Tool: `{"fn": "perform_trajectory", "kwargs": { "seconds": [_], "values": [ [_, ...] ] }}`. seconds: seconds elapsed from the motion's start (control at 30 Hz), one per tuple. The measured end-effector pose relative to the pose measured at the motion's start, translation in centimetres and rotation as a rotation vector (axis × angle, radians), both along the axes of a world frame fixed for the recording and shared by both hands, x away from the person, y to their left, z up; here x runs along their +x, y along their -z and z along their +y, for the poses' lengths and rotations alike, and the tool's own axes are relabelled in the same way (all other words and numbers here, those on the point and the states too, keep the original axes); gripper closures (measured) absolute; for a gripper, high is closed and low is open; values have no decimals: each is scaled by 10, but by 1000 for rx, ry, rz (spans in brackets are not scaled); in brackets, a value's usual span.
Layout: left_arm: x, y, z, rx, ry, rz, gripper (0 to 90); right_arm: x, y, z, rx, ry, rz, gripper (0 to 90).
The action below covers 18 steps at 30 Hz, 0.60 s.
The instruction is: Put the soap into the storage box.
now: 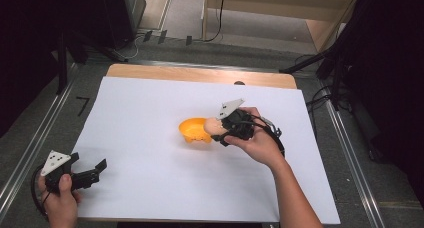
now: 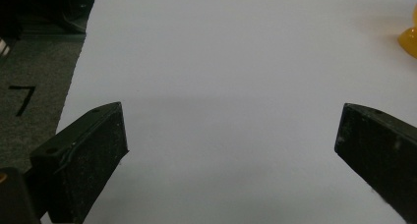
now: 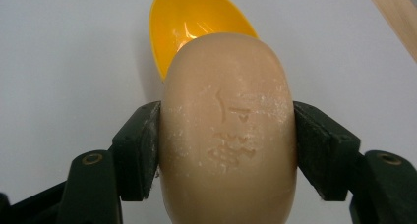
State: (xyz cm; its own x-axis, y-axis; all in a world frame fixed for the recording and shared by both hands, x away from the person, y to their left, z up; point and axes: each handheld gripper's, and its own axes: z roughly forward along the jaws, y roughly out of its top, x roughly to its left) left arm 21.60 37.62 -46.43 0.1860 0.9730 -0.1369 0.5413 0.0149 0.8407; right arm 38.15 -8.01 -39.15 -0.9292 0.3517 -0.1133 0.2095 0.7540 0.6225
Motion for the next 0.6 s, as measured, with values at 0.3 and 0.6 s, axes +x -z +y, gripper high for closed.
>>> {"fn": "perform_trajectory", "kwargs": {
  "seconds": [0.3, 0.6],
  "values": [
    [0, 0, 0, -1, 0, 3, 0, 10, 2, 16, 10, -62, 4, 332],
    [0, 0, 0, -1, 1, 4, 0, 20, 6, 26, 1, -129, -8, 332]
  ]
}}
